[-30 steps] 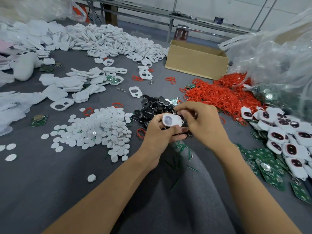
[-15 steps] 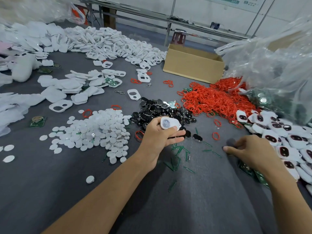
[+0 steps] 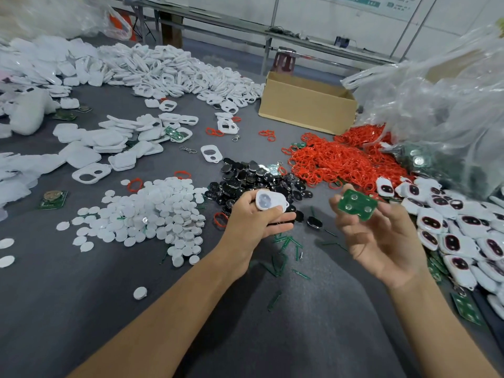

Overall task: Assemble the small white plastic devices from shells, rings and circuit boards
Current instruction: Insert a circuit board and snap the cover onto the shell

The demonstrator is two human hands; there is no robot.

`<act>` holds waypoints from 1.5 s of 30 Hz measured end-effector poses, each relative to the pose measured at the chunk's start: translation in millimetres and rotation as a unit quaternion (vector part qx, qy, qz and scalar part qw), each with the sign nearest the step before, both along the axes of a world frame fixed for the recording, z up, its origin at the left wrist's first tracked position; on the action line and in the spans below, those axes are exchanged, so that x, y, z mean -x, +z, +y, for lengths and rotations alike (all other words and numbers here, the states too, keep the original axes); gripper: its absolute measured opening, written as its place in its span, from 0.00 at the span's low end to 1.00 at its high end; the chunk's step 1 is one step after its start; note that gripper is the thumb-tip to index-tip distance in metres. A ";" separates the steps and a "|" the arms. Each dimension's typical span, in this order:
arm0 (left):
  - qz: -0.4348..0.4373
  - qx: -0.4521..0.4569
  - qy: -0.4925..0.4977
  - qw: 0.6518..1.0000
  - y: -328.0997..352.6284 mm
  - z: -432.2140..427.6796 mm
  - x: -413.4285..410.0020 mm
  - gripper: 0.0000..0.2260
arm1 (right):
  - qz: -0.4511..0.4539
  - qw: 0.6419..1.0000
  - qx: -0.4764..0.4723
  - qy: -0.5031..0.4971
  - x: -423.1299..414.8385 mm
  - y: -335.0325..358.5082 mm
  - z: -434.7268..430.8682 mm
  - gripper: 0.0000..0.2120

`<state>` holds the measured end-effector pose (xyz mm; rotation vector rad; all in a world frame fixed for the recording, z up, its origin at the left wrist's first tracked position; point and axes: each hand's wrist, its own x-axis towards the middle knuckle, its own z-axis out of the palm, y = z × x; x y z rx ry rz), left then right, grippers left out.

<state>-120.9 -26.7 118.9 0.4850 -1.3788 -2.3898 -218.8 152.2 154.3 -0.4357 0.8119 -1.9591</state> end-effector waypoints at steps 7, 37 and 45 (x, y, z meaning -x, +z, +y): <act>-0.001 -0.003 -0.002 1.000 -0.3 0.4 -0.6 0.14 | 0.222 0.969 -0.086 -0.069 0.6 13.5 -23.0 0.21; 0.007 -0.023 -0.025 0.999 0.2 -0.2 -0.4 0.20 | 0.771 0.517 -0.344 -0.143 3.2 10.5 -77.2 0.07; 0.007 -0.011 -0.023 1.000 -0.8 0.2 0.2 0.19 | 0.745 0.544 -0.346 -0.171 3.0 11.8 -78.7 0.04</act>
